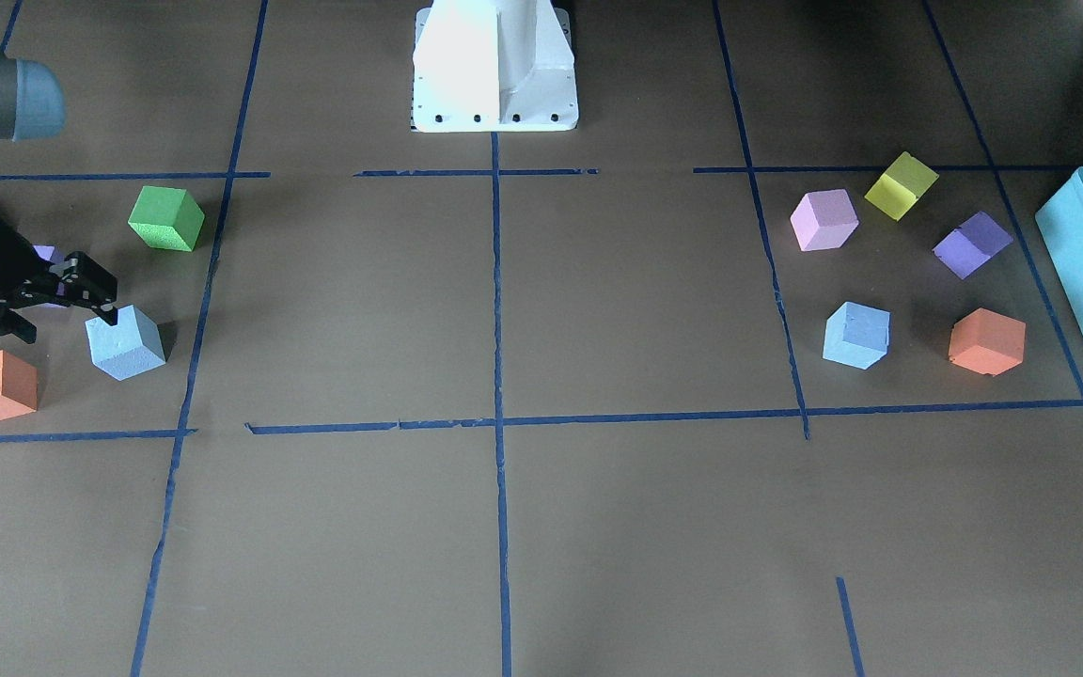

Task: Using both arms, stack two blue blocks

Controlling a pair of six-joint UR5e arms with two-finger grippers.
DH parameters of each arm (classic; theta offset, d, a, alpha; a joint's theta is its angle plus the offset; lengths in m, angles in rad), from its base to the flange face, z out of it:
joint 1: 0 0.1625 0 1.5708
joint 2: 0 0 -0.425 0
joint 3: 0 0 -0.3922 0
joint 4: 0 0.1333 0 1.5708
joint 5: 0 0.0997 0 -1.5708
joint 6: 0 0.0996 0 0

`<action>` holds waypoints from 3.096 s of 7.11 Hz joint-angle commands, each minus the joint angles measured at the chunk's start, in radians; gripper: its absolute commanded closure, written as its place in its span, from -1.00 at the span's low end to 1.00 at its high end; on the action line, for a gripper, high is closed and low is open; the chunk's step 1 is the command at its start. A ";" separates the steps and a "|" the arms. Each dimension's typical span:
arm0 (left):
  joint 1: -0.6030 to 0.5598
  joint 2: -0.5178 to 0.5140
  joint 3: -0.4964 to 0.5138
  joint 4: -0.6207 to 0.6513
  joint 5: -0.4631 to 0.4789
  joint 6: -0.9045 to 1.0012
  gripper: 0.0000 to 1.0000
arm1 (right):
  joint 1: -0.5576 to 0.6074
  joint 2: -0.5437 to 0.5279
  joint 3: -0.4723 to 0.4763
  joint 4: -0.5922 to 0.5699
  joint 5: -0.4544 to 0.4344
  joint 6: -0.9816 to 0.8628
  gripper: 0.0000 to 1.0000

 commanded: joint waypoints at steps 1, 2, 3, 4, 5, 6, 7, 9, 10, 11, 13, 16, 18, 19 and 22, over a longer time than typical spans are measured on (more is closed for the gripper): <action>0.000 -0.001 0.001 -0.002 0.000 0.000 -1.00 | -0.022 0.005 -0.040 0.001 -0.018 -0.134 -0.92; 0.000 -0.001 0.001 -0.002 -0.002 0.000 -1.00 | -0.022 0.006 -0.044 0.001 -0.020 -0.149 -0.92; 0.000 -0.001 -0.002 -0.002 -0.002 0.000 -1.00 | -0.025 0.008 -0.060 0.001 -0.018 -0.156 -0.92; 0.000 0.000 -0.005 -0.002 -0.002 0.000 -1.00 | -0.041 0.009 -0.081 0.001 -0.015 -0.156 -0.92; 0.000 0.000 -0.009 -0.002 -0.002 0.000 -1.00 | -0.054 0.011 -0.103 0.001 -0.015 -0.153 -0.92; 0.000 0.002 -0.017 -0.002 -0.002 -0.002 -1.00 | -0.057 0.011 -0.116 -0.001 -0.011 -0.145 -0.93; 0.000 0.002 -0.017 -0.002 -0.002 -0.002 -1.00 | -0.065 0.011 -0.129 -0.001 -0.009 -0.143 -0.91; 0.000 0.002 -0.019 -0.002 -0.003 0.000 -1.00 | -0.068 0.043 -0.140 -0.002 0.001 -0.139 0.98; 0.000 0.002 -0.019 -0.002 -0.003 0.000 -1.00 | -0.069 0.052 -0.135 -0.004 0.015 -0.137 1.00; 0.000 0.002 -0.019 -0.002 -0.003 0.000 -1.00 | -0.068 0.090 -0.111 -0.009 0.090 -0.122 1.00; 0.000 0.002 -0.019 -0.002 -0.015 0.003 -1.00 | -0.127 0.297 -0.115 -0.016 0.089 0.209 1.00; 0.000 0.002 -0.011 -0.002 -0.015 0.009 -1.00 | -0.282 0.600 -0.284 -0.101 -0.090 0.584 1.00; 0.000 0.006 -0.019 -0.002 -0.046 0.009 -1.00 | -0.344 0.718 -0.426 -0.095 -0.176 0.740 0.98; 0.000 0.006 -0.017 -0.002 -0.048 0.009 -1.00 | -0.364 0.724 -0.442 -0.096 -0.181 0.757 0.98; 0.000 0.006 -0.019 -0.002 -0.051 0.009 -1.00 | -0.397 0.781 -0.532 -0.093 -0.205 0.780 0.91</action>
